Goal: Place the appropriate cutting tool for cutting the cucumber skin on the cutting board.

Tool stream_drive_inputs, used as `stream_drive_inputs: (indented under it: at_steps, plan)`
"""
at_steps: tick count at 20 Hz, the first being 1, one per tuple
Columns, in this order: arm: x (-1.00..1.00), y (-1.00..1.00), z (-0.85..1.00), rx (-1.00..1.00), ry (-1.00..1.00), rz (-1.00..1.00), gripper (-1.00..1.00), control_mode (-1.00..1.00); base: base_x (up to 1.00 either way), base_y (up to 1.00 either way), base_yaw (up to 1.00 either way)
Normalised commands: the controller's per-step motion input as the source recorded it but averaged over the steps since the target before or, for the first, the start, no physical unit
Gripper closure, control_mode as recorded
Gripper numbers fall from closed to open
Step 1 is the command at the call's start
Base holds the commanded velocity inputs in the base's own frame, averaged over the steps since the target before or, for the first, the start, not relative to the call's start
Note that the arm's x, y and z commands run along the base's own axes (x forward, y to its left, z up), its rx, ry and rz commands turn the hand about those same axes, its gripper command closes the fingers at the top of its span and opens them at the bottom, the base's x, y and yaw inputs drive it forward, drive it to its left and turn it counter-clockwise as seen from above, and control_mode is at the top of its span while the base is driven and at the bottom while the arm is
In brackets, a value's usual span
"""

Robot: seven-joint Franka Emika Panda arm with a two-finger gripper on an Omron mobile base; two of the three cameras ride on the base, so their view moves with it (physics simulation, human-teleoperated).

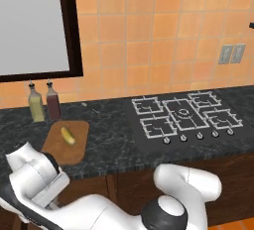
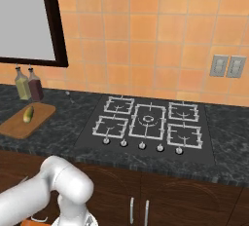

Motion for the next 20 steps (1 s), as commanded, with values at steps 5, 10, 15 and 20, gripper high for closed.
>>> stream_drive_inputs:
  at_steps: [5, 10, 15, 20]
  plan:
    - [0.95, 0.0, 0.86, 0.0, -0.03, 0.03, 1.0, -1.0, 0.0, 0.0, 0.0]
    - [1.0, 0.02, 0.13, 0.02, -0.01, 0.0, 1.0, -1.0, 0.0, 0.0, 0.0]
    - [1.0, 0.04, 0.0, 0.02, -0.04, 0.0, 1.0, -1.0, 0.0, 0.0, 0.0]
    - [0.96, 0.09, -0.08, 0.01, -0.03, 0.0, 1.0, -1.0, 0.0, 0.0, 0.0]
